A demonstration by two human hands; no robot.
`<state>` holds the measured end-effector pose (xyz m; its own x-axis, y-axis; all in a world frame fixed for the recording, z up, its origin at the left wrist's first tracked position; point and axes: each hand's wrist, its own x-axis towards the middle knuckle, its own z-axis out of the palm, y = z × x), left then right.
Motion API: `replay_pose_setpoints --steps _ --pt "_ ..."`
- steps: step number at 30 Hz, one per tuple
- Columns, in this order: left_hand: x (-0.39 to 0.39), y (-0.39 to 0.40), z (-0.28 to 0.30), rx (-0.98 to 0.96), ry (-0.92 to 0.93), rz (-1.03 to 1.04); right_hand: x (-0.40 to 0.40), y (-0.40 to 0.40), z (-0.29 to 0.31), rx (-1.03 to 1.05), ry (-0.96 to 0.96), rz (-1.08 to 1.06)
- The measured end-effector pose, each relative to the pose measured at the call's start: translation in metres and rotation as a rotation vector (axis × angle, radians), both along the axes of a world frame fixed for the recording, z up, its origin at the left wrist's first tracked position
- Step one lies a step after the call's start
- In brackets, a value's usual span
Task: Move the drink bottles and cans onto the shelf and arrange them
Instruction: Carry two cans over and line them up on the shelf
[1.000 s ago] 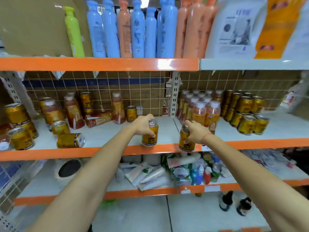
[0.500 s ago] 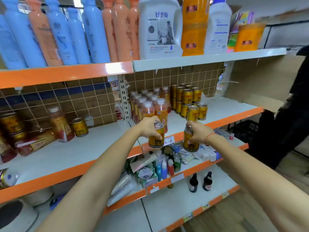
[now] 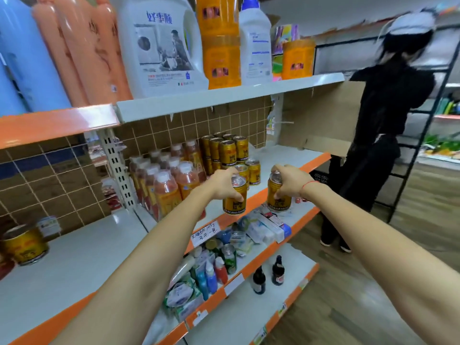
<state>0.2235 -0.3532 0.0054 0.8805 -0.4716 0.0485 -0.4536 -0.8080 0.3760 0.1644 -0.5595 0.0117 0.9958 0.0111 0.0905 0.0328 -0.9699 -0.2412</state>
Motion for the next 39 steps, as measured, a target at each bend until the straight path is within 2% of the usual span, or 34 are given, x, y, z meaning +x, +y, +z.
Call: replay_pose_setpoints --steps 8,19,31,39 --pt "0.045 -0.062 -0.012 -0.023 -0.011 0.005 0.045 -0.052 -0.011 0.032 -0.004 0.049" --pt "0.088 -0.132 -0.003 -0.073 -0.043 0.205 0.128 -0.133 -0.002 -0.059 0.047 0.258" --pt "0.121 -0.112 0.023 -0.152 -0.128 0.463 0.195 -0.121 0.006 0.010 -0.005 0.451" --pt "0.149 -0.109 0.018 -0.132 -0.132 0.479 0.226 -0.113 0.004 0.040 -0.014 0.471"
